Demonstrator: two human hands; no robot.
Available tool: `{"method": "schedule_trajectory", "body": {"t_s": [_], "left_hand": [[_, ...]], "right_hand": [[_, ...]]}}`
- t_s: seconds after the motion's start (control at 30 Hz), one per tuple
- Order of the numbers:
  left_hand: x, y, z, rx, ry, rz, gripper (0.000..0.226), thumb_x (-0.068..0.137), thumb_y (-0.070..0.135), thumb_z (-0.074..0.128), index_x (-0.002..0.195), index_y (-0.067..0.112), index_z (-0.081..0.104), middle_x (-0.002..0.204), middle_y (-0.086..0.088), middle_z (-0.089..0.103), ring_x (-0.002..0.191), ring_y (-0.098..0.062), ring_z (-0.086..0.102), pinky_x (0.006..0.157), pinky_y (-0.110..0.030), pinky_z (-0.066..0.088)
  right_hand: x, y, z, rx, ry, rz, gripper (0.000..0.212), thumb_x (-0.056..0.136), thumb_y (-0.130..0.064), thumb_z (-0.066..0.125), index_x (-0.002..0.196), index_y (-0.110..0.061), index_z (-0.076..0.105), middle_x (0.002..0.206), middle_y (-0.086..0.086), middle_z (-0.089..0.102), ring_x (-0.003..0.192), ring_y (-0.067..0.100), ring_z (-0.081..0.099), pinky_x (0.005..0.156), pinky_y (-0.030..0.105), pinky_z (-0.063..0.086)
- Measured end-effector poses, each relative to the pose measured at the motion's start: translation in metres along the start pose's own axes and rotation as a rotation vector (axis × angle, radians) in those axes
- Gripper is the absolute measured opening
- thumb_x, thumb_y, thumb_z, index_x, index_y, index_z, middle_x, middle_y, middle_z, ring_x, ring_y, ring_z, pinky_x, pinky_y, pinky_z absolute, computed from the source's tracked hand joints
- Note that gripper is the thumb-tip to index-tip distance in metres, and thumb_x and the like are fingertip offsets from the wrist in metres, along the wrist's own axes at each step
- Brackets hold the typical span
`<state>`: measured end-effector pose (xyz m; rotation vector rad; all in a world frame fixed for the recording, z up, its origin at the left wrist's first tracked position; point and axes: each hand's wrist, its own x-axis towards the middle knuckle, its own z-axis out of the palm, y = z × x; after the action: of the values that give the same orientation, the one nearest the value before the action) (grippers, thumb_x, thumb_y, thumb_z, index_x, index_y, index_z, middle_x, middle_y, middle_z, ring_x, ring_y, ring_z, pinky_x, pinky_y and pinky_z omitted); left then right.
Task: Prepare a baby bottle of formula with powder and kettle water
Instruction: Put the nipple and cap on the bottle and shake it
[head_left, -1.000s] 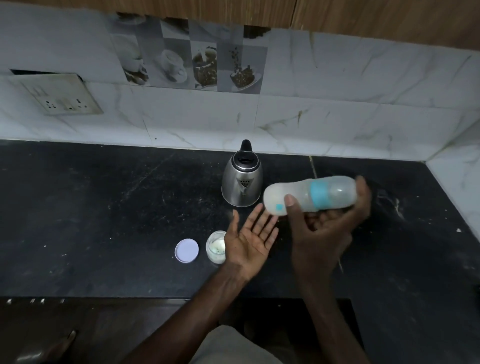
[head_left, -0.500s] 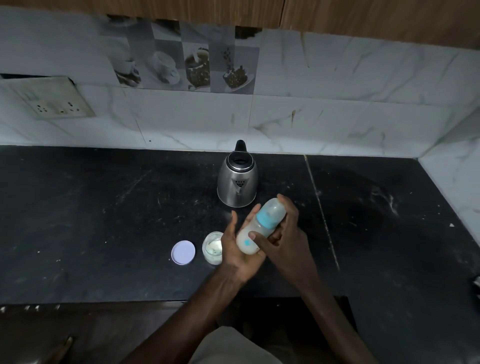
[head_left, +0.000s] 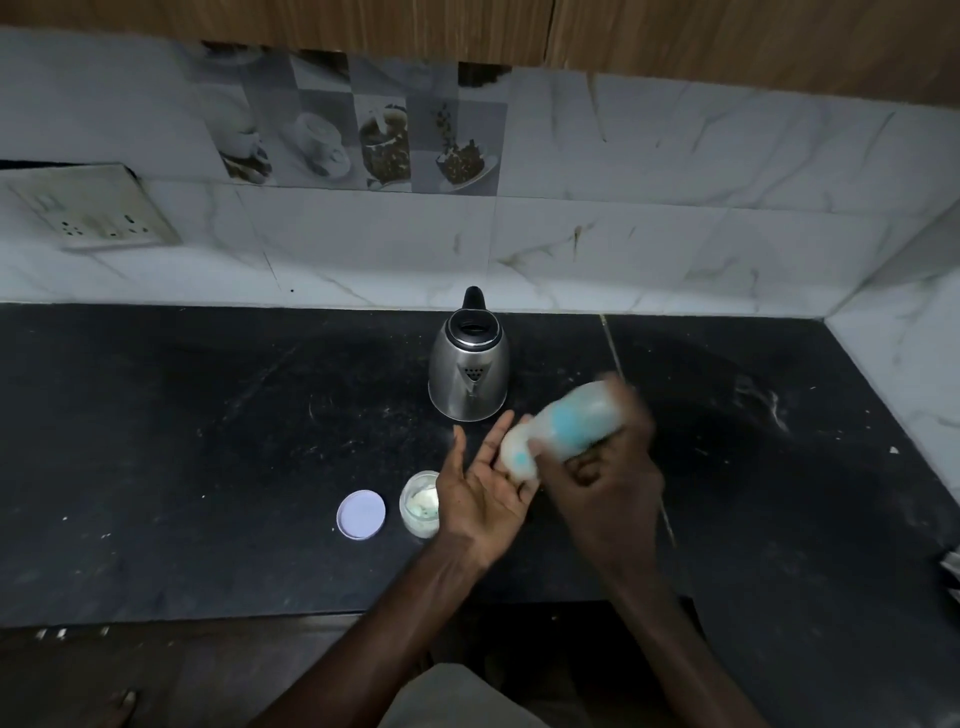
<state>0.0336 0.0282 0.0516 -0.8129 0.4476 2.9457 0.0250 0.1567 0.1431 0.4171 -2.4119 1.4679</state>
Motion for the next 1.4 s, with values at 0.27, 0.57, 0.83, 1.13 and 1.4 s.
{"method": "schedule_trajectory", "body": {"t_s": [0.27,0.57,0.83,1.13,1.4], "left_hand": [[-0.002,0.002,0.007,-0.069,-0.083,-0.004,0.070,0.100,0.062,0.051,0.151,0.013,0.056,0.141,-0.020,0.065,0.119,-0.039,0.070,0.094,-0.049,0.061],[-0.007,0.005,0.001,-0.040,-0.047,-0.062,0.067,0.098,0.058,0.057,0.150,0.016,0.057,0.150,-0.018,0.059,0.135,-0.038,0.059,0.128,-0.046,0.029],[-0.004,0.004,0.005,0.062,0.023,-0.007,0.069,0.100,0.065,0.047,0.147,0.016,0.060,0.150,-0.012,0.061,0.142,-0.029,0.056,0.127,-0.044,0.030],[-0.001,0.001,0.014,0.011,-0.021,0.005,0.072,0.097,0.063,0.052,0.148,0.012,0.059,0.147,-0.015,0.063,0.145,-0.033,0.050,0.128,-0.044,0.026],[-0.013,-0.003,0.020,-0.041,-0.075,-0.016,0.076,0.101,0.060,0.053,0.155,0.007,0.049,0.130,-0.021,0.069,0.107,-0.038,0.074,0.084,-0.046,0.063]], "right_hand": [[-0.011,0.004,0.019,-0.093,-0.305,0.075,0.099,0.076,-0.043,0.087,0.152,-0.055,0.024,0.141,-0.020,0.057,0.102,0.016,0.071,0.088,0.043,0.060],[0.007,0.025,0.008,0.150,-0.529,0.171,0.104,0.079,-0.028,0.091,0.153,-0.051,0.022,0.131,-0.013,0.066,0.108,0.013,0.073,0.091,0.046,0.062],[0.033,0.007,-0.025,0.178,0.024,-0.007,0.106,0.077,-0.012,0.090,0.153,-0.049,0.025,0.127,-0.032,0.057,0.103,0.004,0.071,0.084,0.027,0.063],[0.011,0.013,-0.006,0.087,0.070,-0.010,0.099,0.074,-0.024,0.093,0.145,-0.059,0.033,0.117,-0.028,0.064,0.088,-0.002,0.071,0.076,0.024,0.061],[-0.010,0.015,0.014,-0.038,-0.358,0.054,0.104,0.074,-0.040,0.088,0.148,-0.065,0.020,0.135,-0.017,0.061,0.105,0.014,0.070,0.089,0.044,0.060]]}}
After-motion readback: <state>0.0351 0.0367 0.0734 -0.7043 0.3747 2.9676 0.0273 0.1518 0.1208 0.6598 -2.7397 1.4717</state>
